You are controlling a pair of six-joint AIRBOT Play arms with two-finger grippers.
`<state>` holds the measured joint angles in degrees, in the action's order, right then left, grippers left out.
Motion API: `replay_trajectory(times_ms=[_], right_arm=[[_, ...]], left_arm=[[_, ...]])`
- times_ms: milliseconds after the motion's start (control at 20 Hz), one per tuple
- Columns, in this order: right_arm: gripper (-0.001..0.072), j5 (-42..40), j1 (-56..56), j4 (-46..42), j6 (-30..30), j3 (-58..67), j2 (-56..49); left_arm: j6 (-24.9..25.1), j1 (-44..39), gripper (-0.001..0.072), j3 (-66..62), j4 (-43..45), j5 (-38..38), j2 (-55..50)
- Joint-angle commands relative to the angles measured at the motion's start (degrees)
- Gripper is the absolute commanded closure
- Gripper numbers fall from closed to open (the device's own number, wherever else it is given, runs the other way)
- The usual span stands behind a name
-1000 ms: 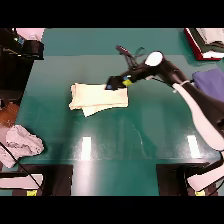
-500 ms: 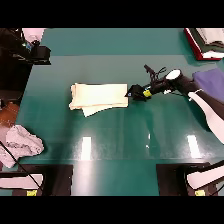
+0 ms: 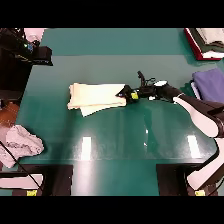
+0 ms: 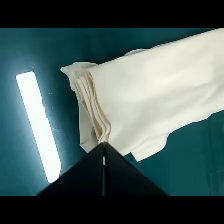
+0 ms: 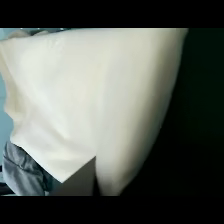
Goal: Fold the shirts.
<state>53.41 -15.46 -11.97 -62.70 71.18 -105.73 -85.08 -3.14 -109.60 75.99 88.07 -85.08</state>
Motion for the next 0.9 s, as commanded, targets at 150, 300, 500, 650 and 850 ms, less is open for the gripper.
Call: replay_trajectory(times_ms=[150,300,500,650,850], right_arm=[[0.0697,-2.45,1.7,3.76,10.51,3.78,3.3],[0.0698,-1.86,8.31,-3.13,7.1,8.04,8.26],[0.0698,0.42,20.02,-17.9,0.79,14.88,12.98],[0.0698,2.73,29.86,-22.1,-0.63,19.87,13.7],[0.0698,1.27,40.76,-22.58,-0.94,23.74,13.66]], left_arm=[[-0.02,0.02,0.0681,0.02,-0.13,0.09,-0.02],[-0.02,0.02,0.0681,0.02,-0.13,0.02,-0.02],[-0.17,0.02,0.0681,0.02,-0.17,0.04,-0.02],[-0.48,0.02,0.068,0.02,-1.46,0.02,-0.02],[-0.48,0.02,0.0681,0.02,-6.16,0.04,-0.02]])
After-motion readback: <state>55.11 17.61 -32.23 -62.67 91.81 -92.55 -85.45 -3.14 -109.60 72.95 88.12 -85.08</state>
